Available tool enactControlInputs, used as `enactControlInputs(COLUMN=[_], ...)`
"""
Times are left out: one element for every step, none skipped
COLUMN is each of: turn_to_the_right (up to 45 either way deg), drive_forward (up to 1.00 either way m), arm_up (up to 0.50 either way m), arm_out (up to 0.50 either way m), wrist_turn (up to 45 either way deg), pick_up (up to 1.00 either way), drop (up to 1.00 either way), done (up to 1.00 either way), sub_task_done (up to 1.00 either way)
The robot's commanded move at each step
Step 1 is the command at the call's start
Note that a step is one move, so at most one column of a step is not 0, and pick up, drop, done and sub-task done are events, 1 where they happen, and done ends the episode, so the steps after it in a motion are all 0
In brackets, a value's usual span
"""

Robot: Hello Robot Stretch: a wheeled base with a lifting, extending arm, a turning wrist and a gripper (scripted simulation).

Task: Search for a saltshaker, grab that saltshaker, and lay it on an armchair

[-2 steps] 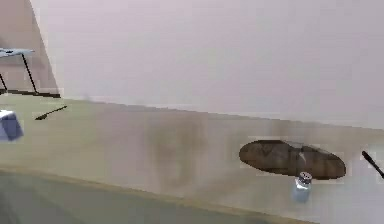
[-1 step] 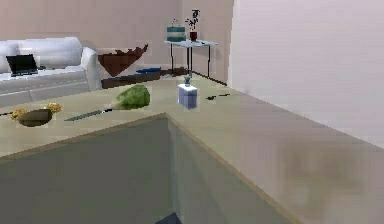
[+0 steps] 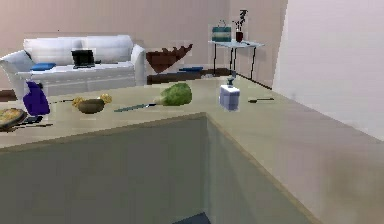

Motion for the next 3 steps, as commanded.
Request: enactControlInputs(turn_to_the_right=[0.0,0.0,0.0], drive_forward=[0.00,0.00,0.00], arm_up=[0.50,0.38,0.00], arm_out=[0.00,0.00,0.24], wrist_turn=[0.0,0.0,0.0], pick_up=[0.00,0.00,0.00], drop=[0.00,0.00,0.00], done=[0.00,0.00,0.00], sub_task_done=[0.00,0.00,0.00])
